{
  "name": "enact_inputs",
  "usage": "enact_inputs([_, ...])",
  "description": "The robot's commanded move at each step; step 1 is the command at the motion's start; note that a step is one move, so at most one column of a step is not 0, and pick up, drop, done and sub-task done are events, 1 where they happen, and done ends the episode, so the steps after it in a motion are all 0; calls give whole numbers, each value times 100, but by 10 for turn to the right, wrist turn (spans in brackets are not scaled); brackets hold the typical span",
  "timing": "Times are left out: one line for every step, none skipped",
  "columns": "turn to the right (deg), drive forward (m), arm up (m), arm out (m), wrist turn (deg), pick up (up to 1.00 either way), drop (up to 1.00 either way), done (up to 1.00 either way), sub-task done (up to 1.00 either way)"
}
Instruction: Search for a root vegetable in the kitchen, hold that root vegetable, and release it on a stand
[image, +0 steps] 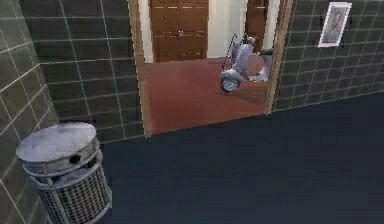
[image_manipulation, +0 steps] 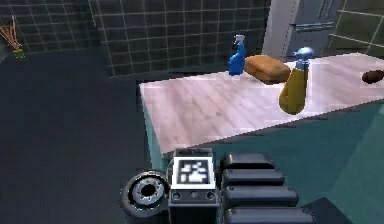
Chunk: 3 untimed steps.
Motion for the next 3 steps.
enact_inputs([0, 100, 0, 0, 0, 0, 0, 0, 0])
enact_inputs([30, 0, 0, 0, 0, 0, 0, 0, 0])
enact_inputs([0, 100, 0, 0, 0, 0, 0, 0, 0])
